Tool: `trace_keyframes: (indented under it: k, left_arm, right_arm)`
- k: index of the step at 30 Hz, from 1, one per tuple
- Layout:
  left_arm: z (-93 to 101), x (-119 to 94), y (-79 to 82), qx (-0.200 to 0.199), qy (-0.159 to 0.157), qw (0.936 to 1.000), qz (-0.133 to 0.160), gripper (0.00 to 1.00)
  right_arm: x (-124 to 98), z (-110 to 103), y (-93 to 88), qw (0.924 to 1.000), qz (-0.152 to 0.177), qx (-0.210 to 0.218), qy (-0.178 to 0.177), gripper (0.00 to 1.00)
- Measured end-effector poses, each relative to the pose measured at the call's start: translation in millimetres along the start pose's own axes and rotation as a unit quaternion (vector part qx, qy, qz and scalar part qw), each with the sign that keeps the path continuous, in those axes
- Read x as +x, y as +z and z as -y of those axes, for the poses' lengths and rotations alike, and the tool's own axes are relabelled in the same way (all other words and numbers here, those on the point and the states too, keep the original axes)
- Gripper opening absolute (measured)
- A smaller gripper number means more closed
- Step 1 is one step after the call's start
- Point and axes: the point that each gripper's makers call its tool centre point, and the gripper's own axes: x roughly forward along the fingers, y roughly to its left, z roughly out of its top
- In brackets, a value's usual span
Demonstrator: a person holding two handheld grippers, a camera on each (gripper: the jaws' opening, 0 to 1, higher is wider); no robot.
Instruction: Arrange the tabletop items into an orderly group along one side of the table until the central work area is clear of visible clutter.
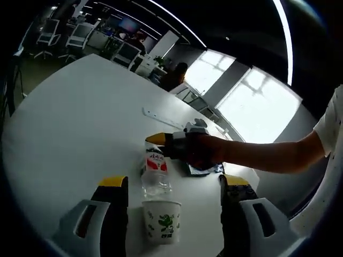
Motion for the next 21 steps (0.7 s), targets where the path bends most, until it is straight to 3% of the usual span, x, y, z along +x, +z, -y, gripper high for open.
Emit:
trace_keyframes:
  k: [4, 8, 13, 21]
  left_arm:
    - [-4.3, 2, 2.1, -0.002, -0.001, 1.0, 0.002, 0.71]
    - [-8.1, 5, 1.6, -0.002, -0.001, 1.0, 0.0, 0.71]
    - [-12.0, 9, 3.7, -0.002, -0.002, 1.0, -0.001, 0.7]
    - [-16.1, 20, 9.1, 0.009, -0.026, 0.9995, -0.018, 0.7]
  right_arm:
    - [1, -1, 1.6, 0.9998, 0.006, 0.016, 0.01, 0.26]
    - [3, 3, 2.2, 1.0, 0.002, 0.0, 0.001, 0.21]
    - [2, 2, 3.4, 0.9999, 0.006, 0.008, 0.007, 0.2]
    - [3, -4, 4.0, 0.9998, 0.016, -0.007, 0.012, 0.19]
